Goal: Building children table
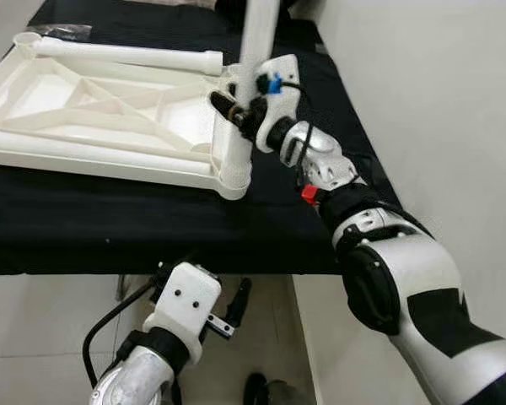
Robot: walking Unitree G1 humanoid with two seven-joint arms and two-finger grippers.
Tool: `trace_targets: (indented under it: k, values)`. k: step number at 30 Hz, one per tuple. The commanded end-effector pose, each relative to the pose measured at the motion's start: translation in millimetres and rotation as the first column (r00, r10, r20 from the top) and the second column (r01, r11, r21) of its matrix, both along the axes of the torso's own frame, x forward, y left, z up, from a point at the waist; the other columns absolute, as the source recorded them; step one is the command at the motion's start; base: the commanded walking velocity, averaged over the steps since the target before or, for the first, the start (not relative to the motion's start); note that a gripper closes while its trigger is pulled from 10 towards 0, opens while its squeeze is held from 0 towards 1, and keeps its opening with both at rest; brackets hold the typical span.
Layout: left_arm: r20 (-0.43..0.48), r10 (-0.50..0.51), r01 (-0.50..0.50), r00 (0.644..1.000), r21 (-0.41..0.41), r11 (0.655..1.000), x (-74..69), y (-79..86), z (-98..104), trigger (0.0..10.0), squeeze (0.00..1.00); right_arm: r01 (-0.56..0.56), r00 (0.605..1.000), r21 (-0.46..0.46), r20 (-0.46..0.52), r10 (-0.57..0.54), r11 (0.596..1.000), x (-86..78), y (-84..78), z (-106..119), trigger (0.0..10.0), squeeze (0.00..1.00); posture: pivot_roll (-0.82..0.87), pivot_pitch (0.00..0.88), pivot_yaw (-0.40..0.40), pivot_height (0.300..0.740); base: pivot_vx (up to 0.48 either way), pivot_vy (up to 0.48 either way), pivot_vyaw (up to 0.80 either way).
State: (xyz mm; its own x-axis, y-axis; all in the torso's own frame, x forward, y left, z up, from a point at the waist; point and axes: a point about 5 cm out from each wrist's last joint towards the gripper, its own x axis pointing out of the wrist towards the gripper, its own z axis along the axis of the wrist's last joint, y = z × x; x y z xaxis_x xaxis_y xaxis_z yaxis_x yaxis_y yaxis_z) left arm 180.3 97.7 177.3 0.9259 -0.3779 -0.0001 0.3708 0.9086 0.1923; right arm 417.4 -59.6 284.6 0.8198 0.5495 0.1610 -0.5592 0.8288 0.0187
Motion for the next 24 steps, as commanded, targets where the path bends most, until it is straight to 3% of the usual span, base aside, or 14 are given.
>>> trace_targets:
  k: [1,8,16,24]
  values:
    - [-0.015,-0.011,0.011,1.0,0.011,1.0,-1.7,-0.5,-4.0,10.0,0.0,0.184,0.969,0.009,-0.166,-0.18,0.983,4.9,-26.2,-37.8,10.0,0.0,0.13,0.243,-0.167,0.74,0.0,0.0,0.0]
    - [-0.014,-0.012,0.012,1.0,0.013,1.0,-0.8,0.4,-4.2,10.0,0.0,0.312,0.941,0.047,-0.156,-0.302,0.949,6.1,-29.1,-35.9,10.0,0.0,0.14,0.242,-0.167,0.74,0.0,0.0,0.0]
    - [-0.011,-0.013,0.013,1.0,0.014,1.0,0.1,0.9,-4.5,10.0,0.0,0.331,0.942,0.028,-0.075,-0.328,0.943,1.5,-10.7,-35.8,10.0,0.0,0.13,0.245,-0.164,0.74,0.0,0.0,0.0]
    - [-0.009,-0.011,0.012,1.0,0.014,1.0,0.3,0.9,-4.3,10.0,0.0,0.405,0.908,0.018,-0.123,-0.4,0.914,-0.9,-0.6,-44.7,10.0,0.0,0.13,0.246,-0.166,0.74,0.0,0.0,0.0]
